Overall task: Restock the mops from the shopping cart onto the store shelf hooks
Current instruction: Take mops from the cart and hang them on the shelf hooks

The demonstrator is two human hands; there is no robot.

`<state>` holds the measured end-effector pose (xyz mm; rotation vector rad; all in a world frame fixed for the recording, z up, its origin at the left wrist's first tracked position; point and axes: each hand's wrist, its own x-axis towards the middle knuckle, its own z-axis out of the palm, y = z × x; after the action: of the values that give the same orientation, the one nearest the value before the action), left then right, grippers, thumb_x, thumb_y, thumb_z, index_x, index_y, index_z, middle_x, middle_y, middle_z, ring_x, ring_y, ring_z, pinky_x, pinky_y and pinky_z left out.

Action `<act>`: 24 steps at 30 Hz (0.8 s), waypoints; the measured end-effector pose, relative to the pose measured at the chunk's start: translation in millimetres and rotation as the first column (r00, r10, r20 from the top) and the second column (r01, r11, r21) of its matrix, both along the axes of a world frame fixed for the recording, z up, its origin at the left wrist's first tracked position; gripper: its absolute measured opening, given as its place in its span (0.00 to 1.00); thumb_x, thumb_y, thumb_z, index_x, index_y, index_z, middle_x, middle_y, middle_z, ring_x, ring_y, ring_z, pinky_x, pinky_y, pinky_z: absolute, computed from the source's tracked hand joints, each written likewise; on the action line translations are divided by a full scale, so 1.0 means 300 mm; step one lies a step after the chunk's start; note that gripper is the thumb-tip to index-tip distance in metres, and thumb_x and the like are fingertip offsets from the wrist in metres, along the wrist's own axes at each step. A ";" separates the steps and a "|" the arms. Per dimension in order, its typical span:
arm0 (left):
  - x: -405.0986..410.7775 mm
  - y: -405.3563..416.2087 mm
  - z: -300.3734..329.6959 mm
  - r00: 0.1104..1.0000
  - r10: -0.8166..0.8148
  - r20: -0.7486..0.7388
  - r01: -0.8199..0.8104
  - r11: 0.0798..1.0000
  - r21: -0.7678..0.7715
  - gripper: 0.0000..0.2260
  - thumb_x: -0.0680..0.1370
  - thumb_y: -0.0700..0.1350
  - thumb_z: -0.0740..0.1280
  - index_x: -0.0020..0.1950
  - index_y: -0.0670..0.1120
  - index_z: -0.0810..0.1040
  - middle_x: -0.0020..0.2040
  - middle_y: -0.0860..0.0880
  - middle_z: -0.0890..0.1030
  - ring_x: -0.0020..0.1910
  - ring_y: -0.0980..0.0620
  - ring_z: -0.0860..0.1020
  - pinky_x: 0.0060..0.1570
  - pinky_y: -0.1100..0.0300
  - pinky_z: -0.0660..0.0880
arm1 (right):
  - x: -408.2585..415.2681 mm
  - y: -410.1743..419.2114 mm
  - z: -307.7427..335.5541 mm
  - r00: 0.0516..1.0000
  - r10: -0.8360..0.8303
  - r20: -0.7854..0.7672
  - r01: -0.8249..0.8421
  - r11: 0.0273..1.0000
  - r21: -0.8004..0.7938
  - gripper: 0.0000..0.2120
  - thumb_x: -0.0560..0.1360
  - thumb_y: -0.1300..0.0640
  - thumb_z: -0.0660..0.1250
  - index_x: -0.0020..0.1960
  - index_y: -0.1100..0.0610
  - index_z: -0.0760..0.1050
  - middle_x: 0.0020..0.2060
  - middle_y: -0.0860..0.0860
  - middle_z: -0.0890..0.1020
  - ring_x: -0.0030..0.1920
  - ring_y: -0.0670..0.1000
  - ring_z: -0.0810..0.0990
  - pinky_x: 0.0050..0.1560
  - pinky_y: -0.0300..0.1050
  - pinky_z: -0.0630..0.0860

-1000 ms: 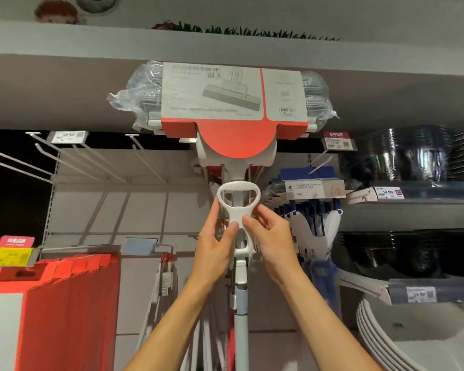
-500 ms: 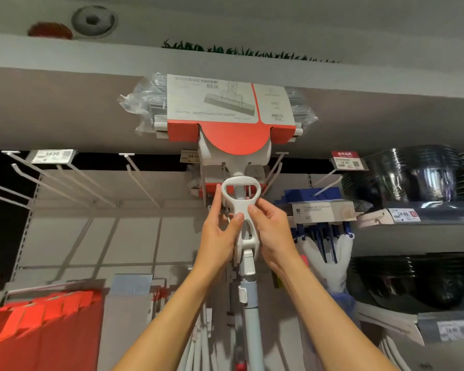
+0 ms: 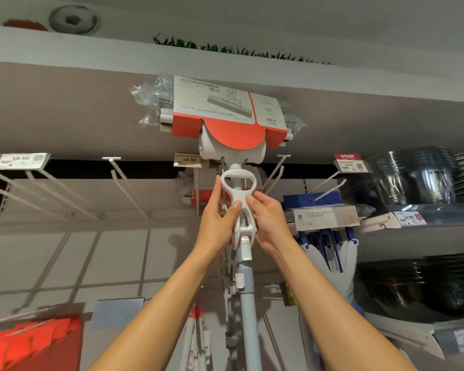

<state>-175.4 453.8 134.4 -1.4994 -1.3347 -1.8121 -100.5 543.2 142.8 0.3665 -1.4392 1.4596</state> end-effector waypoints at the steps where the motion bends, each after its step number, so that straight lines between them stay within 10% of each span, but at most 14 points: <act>1: -0.007 0.010 0.000 1.000 0.001 0.004 -0.001 1.000 -0.002 0.32 0.82 0.43 0.66 0.80 0.61 0.55 0.57 0.51 0.80 0.42 0.65 0.80 0.46 0.65 0.77 | -0.005 0.011 0.000 1.000 0.004 0.003 -0.004 1.000 -0.001 0.10 0.82 0.64 0.61 0.56 0.60 0.81 0.46 0.60 0.86 0.42 0.56 0.84 0.43 0.52 0.83; 11: -0.040 0.091 -0.008 0.999 0.014 -0.033 -0.014 1.000 0.010 0.32 0.82 0.43 0.66 0.80 0.61 0.55 0.68 0.61 0.73 0.55 0.74 0.76 0.50 0.73 0.75 | -0.055 0.114 -0.001 0.978 0.207 -0.003 -0.207 0.977 -0.046 0.11 0.83 0.63 0.60 0.60 0.62 0.79 0.45 0.59 0.85 0.42 0.54 0.85 0.41 0.49 0.83; 20: -0.039 0.151 -0.002 0.995 0.077 -0.063 -0.075 0.996 0.037 0.32 0.82 0.45 0.67 0.81 0.62 0.55 0.66 0.61 0.76 0.54 0.66 0.80 0.58 0.61 0.78 | -0.073 0.182 0.014 0.930 0.367 -0.017 -0.367 0.926 -0.085 0.12 0.83 0.63 0.60 0.62 0.67 0.77 0.44 0.60 0.85 0.41 0.56 0.85 0.42 0.51 0.83; 24: -0.037 0.166 -0.001 0.989 0.122 -0.087 -0.121 0.992 0.020 0.33 0.81 0.44 0.67 0.81 0.59 0.55 0.66 0.63 0.74 0.52 0.72 0.77 0.50 0.73 0.74 | -0.083 0.211 0.013 0.914 0.404 -0.024 -0.404 0.909 -0.103 0.12 0.83 0.63 0.60 0.61 0.66 0.77 0.48 0.63 0.84 0.46 0.58 0.84 0.52 0.56 0.82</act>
<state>-186.4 503.7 134.1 -1.4406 -1.3376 -1.6578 -125.3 606.5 146.6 0.6287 -1.3265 1.8583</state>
